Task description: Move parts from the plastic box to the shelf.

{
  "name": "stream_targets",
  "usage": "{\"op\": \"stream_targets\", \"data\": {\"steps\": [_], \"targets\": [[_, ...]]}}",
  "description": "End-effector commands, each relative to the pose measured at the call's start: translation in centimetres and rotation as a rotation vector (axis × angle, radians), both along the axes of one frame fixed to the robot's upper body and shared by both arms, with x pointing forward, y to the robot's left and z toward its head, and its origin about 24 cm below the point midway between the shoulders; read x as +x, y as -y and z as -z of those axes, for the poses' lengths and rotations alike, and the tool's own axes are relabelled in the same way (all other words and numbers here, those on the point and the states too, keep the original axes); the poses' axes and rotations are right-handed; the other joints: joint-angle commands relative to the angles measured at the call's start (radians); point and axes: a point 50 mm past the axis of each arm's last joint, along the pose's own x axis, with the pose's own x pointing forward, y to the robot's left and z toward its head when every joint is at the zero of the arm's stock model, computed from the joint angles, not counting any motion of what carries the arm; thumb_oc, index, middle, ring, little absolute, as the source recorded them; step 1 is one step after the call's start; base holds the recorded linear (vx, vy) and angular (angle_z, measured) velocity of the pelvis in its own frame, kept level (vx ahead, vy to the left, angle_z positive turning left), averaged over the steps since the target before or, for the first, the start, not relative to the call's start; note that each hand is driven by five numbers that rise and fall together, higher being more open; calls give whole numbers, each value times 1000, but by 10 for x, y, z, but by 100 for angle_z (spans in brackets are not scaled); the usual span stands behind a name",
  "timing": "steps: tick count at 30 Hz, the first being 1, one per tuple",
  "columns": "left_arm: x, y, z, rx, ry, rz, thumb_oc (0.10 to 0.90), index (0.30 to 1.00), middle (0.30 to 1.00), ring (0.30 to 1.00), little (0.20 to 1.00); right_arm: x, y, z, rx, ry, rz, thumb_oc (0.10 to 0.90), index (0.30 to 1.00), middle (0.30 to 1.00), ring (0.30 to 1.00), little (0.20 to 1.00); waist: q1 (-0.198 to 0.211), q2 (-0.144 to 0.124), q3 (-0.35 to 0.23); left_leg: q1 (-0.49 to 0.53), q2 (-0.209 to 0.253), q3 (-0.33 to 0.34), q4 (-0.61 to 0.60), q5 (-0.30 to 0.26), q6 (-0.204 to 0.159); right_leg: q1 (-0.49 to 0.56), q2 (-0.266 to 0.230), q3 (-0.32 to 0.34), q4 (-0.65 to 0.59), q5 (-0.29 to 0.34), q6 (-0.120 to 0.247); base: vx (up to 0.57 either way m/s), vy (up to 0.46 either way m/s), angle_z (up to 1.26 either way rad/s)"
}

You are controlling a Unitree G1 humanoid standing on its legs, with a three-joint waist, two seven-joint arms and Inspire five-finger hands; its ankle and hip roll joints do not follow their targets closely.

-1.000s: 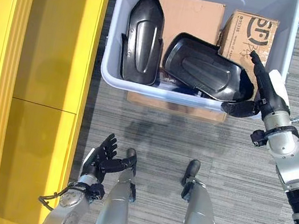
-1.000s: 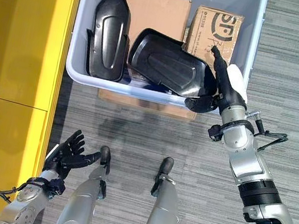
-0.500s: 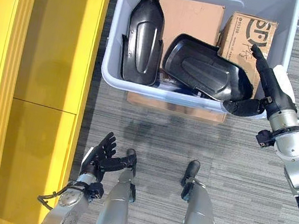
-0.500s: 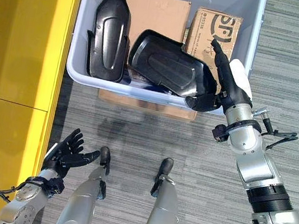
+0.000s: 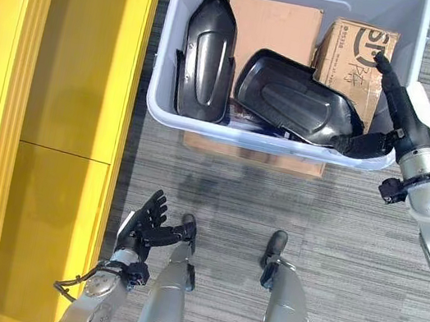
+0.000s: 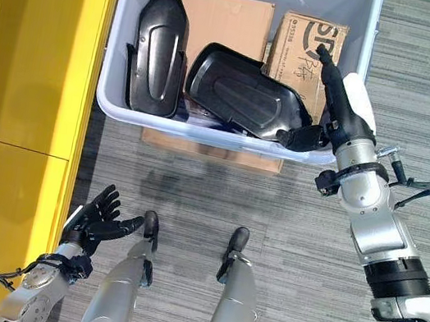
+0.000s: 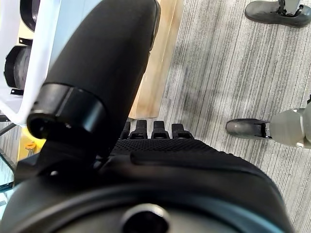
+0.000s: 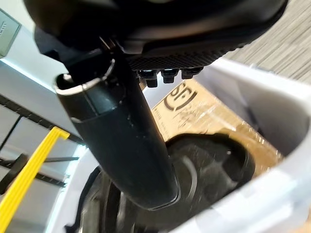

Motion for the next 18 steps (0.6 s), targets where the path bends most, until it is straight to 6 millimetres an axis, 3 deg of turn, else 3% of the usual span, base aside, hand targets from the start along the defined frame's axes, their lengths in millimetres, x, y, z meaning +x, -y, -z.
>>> {"op": "stream_targets", "data": {"steps": [1, 7, 18], "targets": [[-5, -12, -19, 15, 107, -18, 900, 1000, 1000, 1000, 1000, -4, -8, -82, -46, 276, 1, 900, 1000, 1000, 1000, 1000, 8, -22, -16, 79, 48, -11, 55, -119, -27, 131, 12, 44, -183, 18, 90, 0, 0, 0], [-4, -9, -23, 4, 123, -12, 900, 1000, 1000, 1000, 1000, 6, -7, -100, -49, 303, 66, 900, 1000, 1000, 1000, 1000, 18, -10, -7, 68, 50, -16, 51, -110, -28, 110, 16, 45, -170, 12, 86, 0, 0, 0], [-2, -4, -26, -7, 142, 2, 900, 1000, 1000, 1000, 1000, 12, -17, -109, -100, 325, 79, 900, 1000, 1000, 1000, 1000, 21, -1, 4, 5, 56, -28, 114, -134, -26, 43, 17, 52, -100, -13, 75, -3, -6, 0]]}}
